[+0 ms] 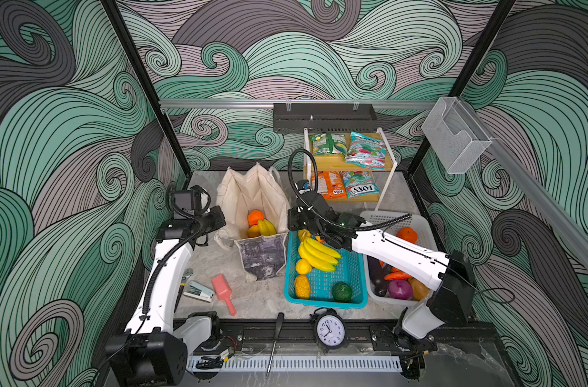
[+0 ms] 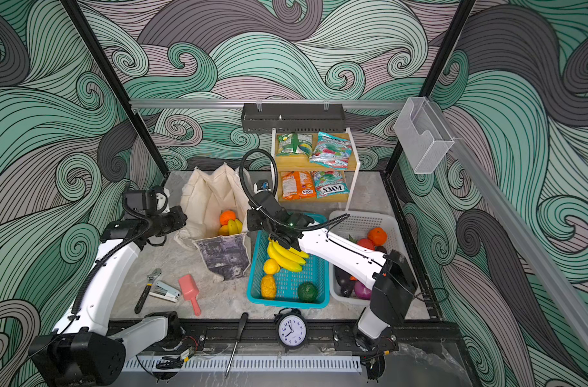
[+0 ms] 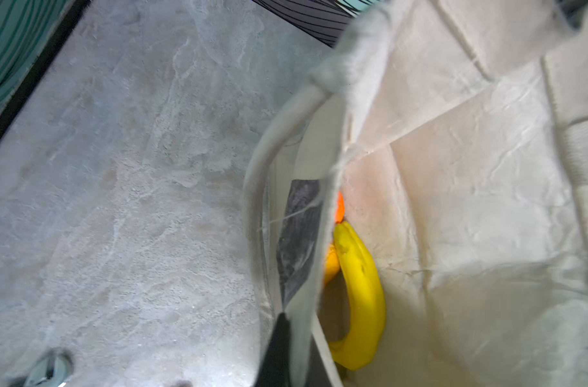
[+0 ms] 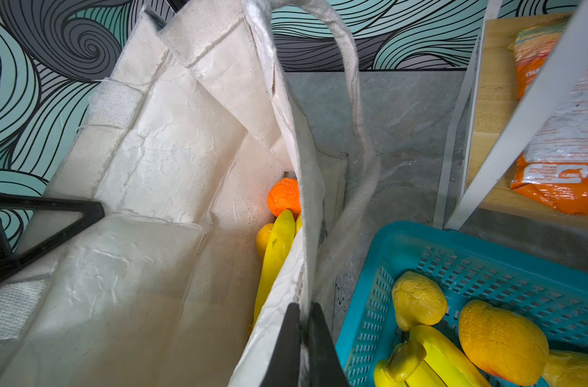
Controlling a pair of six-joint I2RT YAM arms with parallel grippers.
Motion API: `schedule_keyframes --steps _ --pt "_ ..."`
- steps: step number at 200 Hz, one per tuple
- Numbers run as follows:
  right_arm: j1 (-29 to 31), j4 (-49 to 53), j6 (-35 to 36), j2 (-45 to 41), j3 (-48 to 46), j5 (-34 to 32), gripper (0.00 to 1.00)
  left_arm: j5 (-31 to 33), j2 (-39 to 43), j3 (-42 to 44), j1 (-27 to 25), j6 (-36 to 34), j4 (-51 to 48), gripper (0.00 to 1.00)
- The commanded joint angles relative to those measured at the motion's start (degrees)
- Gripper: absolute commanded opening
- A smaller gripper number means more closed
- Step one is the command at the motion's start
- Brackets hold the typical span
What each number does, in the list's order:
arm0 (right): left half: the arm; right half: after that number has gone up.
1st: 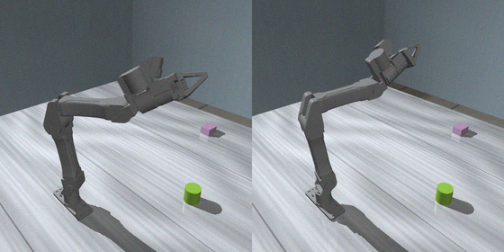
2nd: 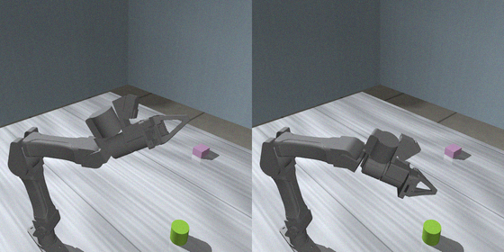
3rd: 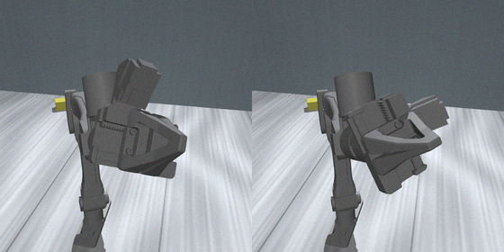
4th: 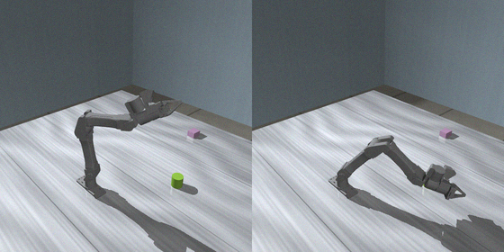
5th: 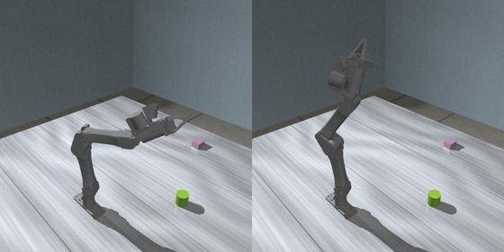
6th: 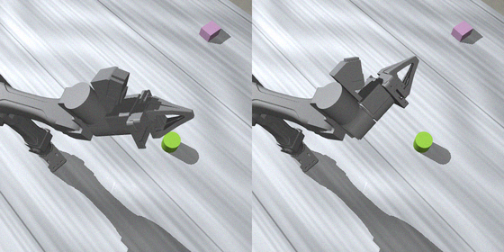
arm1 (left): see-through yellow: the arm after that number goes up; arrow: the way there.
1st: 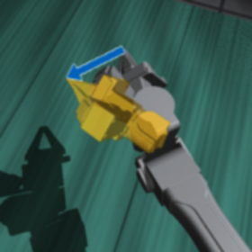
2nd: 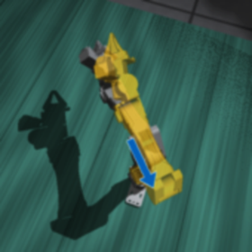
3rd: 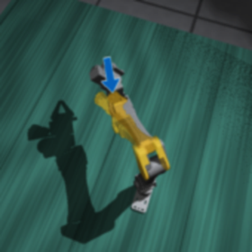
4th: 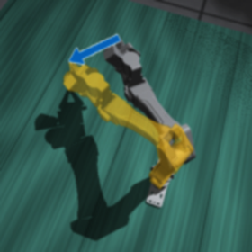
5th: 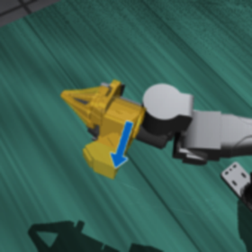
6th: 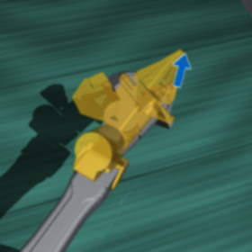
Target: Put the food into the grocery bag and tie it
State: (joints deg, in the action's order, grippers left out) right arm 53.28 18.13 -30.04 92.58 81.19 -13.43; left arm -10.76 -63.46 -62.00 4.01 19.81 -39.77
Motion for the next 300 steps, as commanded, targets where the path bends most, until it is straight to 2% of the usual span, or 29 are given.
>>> schedule_keyframes --steps 1,28,54,64,75,87,99,121,124,128,133,147,182,210,255,300 --pt "0.0 -1.0 0.6 -1.6 -0.4 1.0 0.0 -2.8 2.1 -0.9 0.4 0.1 1.5 0.0" --pt "0.0 -0.4 2.0 -2.1 0.3 1.1 0.0 -2.3 4.7 0.5 0.4 -0.3 3.9 0.0" --pt "-0.1 2.2 3.6 -1.2 3.3 3.6 0.0 -3.6 3.0 -0.2 0.4 -0.9 2.4 0.0" --pt "-0.1 2.2 3.7 -0.7 3.8 4.3 0.06 -4.1 2.8 -0.1 0.4 -1.3 2.4 0.0" --pt "-0.2 2.2 3.4 -0.7 3.4 4.7 0.14 -4.0 2.5 0.2 0.4 -1.4 2.5 0.0" --pt "-0.3 2.2 3.1 -1.2 3.4 5.0 0.29 -3.6 2.0 -0.1 0.4 -1.4 1.8 0.0" --pt "-0.5 4.2 3.2 -2.1 4.1 5.1 0.52 -3.4 1.6 -0.2 0.4 -1.7 1.2 0.0" --pt "-0.6 7.6 4.4 -5.1 6.0 3.6 0.76 -3.1 1.9 -0.3 0.4 -2.2 1.0 0.0" --pt "-0.6 8.2 4.7 -5.7 6.2 3.0 0.81 -2.9 2.0 -0.3 0.4 -2.2 0.9 0.0" --pt "-0.7 8.9 4.9 -6.4 6.5 2.2 0.94 -2.7 2.2 -0.4 0.4 -2.3 0.8 0.0" --pt "-0.9 10.0 5.1 -7.5 6.8 0.9 1.0 -2.5 2.3 -0.5 0.4 -2.6 0.7 0.0" --pt "-2.0 11.8 6.3 -10.2 7.4 -0.2 1.0 -2.0 2.7 -0.6 0.4 -2.8 0.4 0.0" --pt "-8.7 15.3 7.6 -15.9 9.0 4.1 1.0 -0.2 3.5 -0.7 0.4 -3.3 -0.1 0.0" --pt "-13.5 18.1 9.0 -19.1 10.5 5.1 1.0 0.7 3.4 -0.9 -0.2 -3.7 -0.7 0.0" --pt "-20.1 22.0 11.1 -19.9 14.4 7.4 1.0 -1.4 2.4 -2.6 -0.5 -3.2 -2.4 0.0" --pt "-25.3 21.6 9.2 -15.9 18.4 15.2 1.0 0.6 3.5 -0.3 -0.2 -4.4 -1.6 0.0"
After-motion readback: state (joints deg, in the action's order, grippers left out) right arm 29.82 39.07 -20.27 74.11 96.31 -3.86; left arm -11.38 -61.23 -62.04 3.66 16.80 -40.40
